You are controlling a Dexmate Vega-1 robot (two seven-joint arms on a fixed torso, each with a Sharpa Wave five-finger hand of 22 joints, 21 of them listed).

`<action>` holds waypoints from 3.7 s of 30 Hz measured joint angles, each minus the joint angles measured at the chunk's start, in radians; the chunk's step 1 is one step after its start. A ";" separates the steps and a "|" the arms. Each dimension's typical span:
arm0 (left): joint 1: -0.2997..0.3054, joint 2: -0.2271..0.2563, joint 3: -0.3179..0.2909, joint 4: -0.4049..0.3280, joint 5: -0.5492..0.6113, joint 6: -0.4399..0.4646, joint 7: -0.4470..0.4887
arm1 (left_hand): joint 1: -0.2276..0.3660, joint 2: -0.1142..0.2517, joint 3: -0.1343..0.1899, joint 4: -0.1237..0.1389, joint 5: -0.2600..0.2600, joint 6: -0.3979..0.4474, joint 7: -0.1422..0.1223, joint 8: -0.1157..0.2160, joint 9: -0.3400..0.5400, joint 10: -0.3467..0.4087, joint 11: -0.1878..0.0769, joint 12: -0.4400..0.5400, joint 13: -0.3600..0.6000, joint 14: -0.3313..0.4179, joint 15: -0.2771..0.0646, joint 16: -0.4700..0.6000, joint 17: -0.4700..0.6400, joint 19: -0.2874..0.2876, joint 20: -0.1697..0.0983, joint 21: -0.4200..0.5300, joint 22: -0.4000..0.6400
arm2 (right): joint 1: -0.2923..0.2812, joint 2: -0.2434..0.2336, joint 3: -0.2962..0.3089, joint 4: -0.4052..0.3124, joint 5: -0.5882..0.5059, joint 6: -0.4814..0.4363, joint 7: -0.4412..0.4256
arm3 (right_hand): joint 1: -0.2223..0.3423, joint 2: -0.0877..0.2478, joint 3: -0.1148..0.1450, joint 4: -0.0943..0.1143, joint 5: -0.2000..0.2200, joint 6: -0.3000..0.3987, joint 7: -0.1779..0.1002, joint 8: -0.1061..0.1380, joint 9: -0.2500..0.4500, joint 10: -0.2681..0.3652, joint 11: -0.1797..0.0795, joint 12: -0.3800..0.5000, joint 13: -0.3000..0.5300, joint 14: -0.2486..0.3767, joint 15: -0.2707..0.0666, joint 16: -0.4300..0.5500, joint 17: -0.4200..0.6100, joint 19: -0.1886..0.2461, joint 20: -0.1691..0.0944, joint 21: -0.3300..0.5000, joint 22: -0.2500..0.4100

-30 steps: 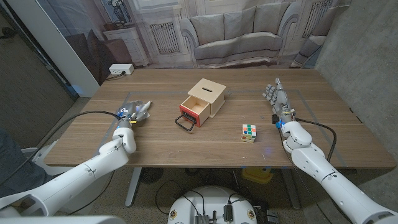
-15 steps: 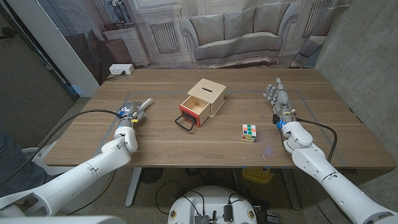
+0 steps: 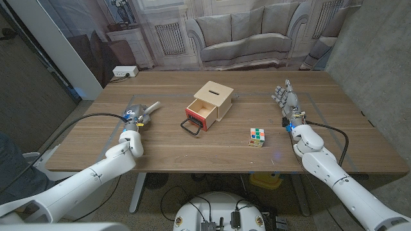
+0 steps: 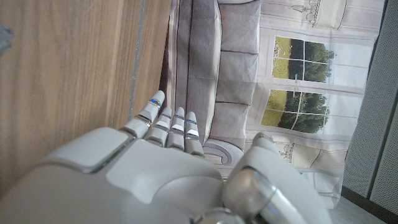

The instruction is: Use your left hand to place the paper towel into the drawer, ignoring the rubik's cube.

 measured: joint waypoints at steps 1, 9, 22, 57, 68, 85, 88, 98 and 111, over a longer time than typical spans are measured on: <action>0.002 0.001 -0.001 -0.004 0.000 0.000 0.000 | 0.000 0.000 0.000 0.000 0.000 0.000 0.000 0.000 0.000 0.002 0.002 0.000 0.002 0.005 0.000 0.000 0.000 0.000 0.000 0.003 0.002 | 0.000 0.000 0.000 0.000 0.001 0.001 0.001 | 0.000 0.000 0.000 0.000 0.000 0.000 0.000 0.000 0.000 0.000 0.000 0.000 0.000 0.000 0.000 0.000 0.000 0.000 0.000 0.000 0.000; 0.011 0.002 -0.011 -0.029 0.003 0.011 0.007 | 0.000 0.000 0.004 0.004 0.000 0.023 -0.002 0.008 0.000 0.018 -0.003 0.000 0.003 0.018 -0.003 0.000 0.000 0.014 -0.004 0.004 0.000 | -0.011 -0.006 0.008 -0.005 0.003 0.007 0.001 | 0.004 0.004 0.000 0.000 0.000 0.000 0.000 0.000 0.000 0.000 0.000 0.000 0.000 0.000 0.000 0.000 0.000 0.000 0.000 -0.006 0.000; 0.018 0.004 -0.028 -0.062 0.019 0.027 0.029 | -0.001 0.000 0.011 0.011 -0.004 0.040 -0.004 0.012 -0.002 0.038 -0.006 0.000 0.007 0.040 -0.006 0.000 0.000 0.017 -0.007 0.004 0.000 | -0.029 -0.010 0.019 -0.026 0.005 0.023 0.001 | 0.004 0.004 0.000 0.000 0.000 0.000 0.000 0.000 0.000 0.000 0.000 0.000 0.000 0.000 0.000 0.000 0.000 0.000 0.000 -0.010 0.000; 0.040 0.028 -0.072 -0.142 0.050 -0.022 0.048 | -0.015 -0.007 0.032 0.015 -0.003 0.082 -0.011 0.027 0.000 0.086 -0.011 -0.001 0.019 0.095 -0.029 -0.008 0.000 0.048 -0.019 0.017 0.000 | -0.107 -0.016 0.062 -0.085 0.004 0.070 -0.036 | 0.004 0.004 0.000 0.000 0.000 0.004 0.004 0.001 0.000 0.004 -0.004 0.000 0.005 0.004 0.004 0.000 0.000 0.011 0.000 -0.021 0.000; 0.033 0.034 -0.080 -0.130 0.058 -0.122 0.049 | -0.027 -0.011 0.032 0.024 -0.003 0.086 -0.014 0.027 0.000 0.086 -0.011 -0.008 0.021 0.095 -0.029 -0.016 0.000 0.048 -0.019 0.017 0.000 | -0.133 -0.016 0.075 -0.110 -0.004 0.076 -0.056 | 0.005 0.005 -0.004 -0.004 0.000 0.004 0.004 0.001 0.000 0.004 -0.004 0.000 0.005 0.004 0.004 0.000 0.000 0.011 0.000 -0.025 0.000; 0.018 0.022 -0.090 -0.090 0.080 -0.272 0.073 | -0.038 -0.011 0.032 0.032 -0.003 0.086 -0.014 0.027 0.000 0.086 -0.011 -0.019 0.026 0.095 -0.029 -0.027 0.005 0.042 -0.018 0.017 0.001 | -0.168 -0.016 0.091 -0.140 -0.017 0.088 -0.085 | 0.004 0.009 -0.004 -0.004 0.000 0.004 0.004 0.001 0.000 0.004 -0.004 0.000 0.005 0.004 0.004 0.000 0.000 0.010 0.000 -0.026 0.000; 0.015 0.019 -0.090 -0.086 0.086 -0.293 0.075 | -0.039 -0.012 0.031 0.032 -0.003 0.086 -0.014 0.027 0.000 0.086 -0.011 -0.019 0.026 0.095 -0.029 -0.027 0.005 0.038 -0.014 0.017 0.001 | -0.174 -0.014 0.094 -0.142 -0.018 0.090 -0.087 | 0.004 0.009 -0.004 -0.004 0.000 0.004 0.004 0.001 0.000 0.004 -0.004 -0.004 0.005 0.004 0.004 0.000 0.000 0.010 0.000 -0.026 0.000; 0.002 0.010 -0.090 -0.075 0.102 -0.350 0.074 | -0.048 -0.014 0.031 0.032 -0.003 0.086 -0.014 0.027 0.000 0.086 -0.011 -0.027 0.026 0.091 -0.025 -0.031 0.005 0.035 -0.014 0.017 0.001 | -0.195 -0.009 0.106 -0.156 -0.024 0.105 -0.102 | 0.004 0.009 -0.004 -0.004 0.000 0.004 0.004 0.001 0.000 0.004 -0.004 -0.004 0.005 0.004 0.004 0.000 0.000 0.016 0.006 -0.033 0.000; -0.007 0.001 -0.084 -0.070 0.135 -0.424 0.074 | -0.053 -0.019 0.031 0.032 -0.003 0.086 -0.014 0.027 -0.003 0.086 -0.011 -0.027 0.026 0.091 -0.025 -0.039 0.005 0.028 -0.011 0.017 0.001 | -0.216 -0.001 0.122 -0.164 -0.029 0.123 -0.113 | 0.007 0.012 -0.004 -0.004 0.000 0.004 0.004 0.001 0.000 0.009 0.002 -0.004 0.005 0.004 0.004 0.000 0.000 0.020 0.001 -0.033 0.000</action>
